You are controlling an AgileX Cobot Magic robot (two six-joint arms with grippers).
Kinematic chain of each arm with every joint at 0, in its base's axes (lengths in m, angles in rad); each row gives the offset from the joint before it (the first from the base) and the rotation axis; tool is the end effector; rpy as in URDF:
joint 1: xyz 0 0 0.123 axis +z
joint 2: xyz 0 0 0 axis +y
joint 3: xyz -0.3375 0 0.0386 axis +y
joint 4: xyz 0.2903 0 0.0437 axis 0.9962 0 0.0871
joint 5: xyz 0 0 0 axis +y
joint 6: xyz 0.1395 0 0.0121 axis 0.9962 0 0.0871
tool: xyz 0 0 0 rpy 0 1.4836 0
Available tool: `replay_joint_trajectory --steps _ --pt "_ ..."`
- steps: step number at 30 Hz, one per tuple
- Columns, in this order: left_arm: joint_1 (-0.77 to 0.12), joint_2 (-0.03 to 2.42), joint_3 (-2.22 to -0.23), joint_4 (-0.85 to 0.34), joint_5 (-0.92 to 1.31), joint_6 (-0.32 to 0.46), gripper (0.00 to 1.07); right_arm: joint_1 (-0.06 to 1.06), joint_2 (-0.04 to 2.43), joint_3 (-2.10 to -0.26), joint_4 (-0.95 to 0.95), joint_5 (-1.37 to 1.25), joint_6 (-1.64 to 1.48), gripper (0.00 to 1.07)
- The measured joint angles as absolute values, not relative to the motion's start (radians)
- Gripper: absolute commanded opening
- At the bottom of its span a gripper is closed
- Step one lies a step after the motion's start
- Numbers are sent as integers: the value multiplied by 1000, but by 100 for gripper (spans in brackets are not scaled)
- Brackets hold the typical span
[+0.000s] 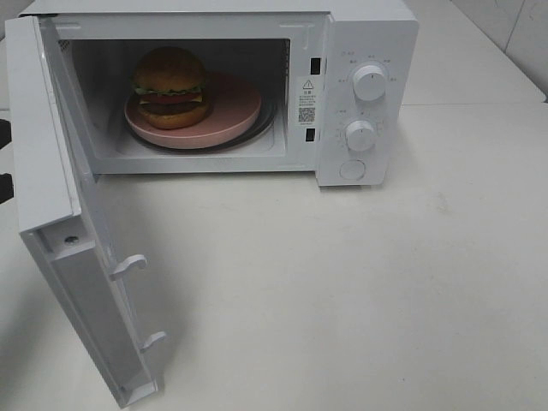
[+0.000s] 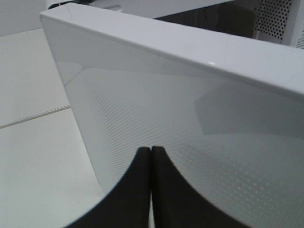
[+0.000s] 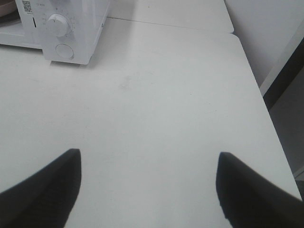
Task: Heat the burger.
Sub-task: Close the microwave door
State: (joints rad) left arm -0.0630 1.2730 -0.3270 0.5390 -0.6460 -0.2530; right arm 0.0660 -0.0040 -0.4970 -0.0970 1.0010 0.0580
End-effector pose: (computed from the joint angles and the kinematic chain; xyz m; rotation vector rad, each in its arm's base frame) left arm 0.2677 -0.0602 0.2096 0.4493 1.7902 -0.2008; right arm 0.0246 -0.0098 0.2822 -0.0069 1.9802 -0.0344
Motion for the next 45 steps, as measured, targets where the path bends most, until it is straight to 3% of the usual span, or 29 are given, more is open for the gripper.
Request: replay_joint_trajectory --steps 4,6,14,18,25,31,45 --pt "-84 1302 -327 543 -669 -276 0 66 -4 -497 -97 1001 58 76" --pt "-147 1331 -336 508 -664 -284 0 66 -4 -497 -97 1001 58 76" --pt "-256 1386 -371 424 -671 -277 0 66 -4 -497 -97 1001 58 76" --pt "-298 1407 -385 367 -672 -253 0 66 -4 -497 -96 1001 58 76" --pt "-444 1477 -444 116 -678 -128 0 66 -4 -497 -96 1001 58 76" --pt "-526 1529 -510 -13 -678 -57 0 66 -4 -497 -96 1001 58 76" --pt "-637 1666 -709 -95 -642 -38 0 66 -4 -497 -96 1001 58 76"
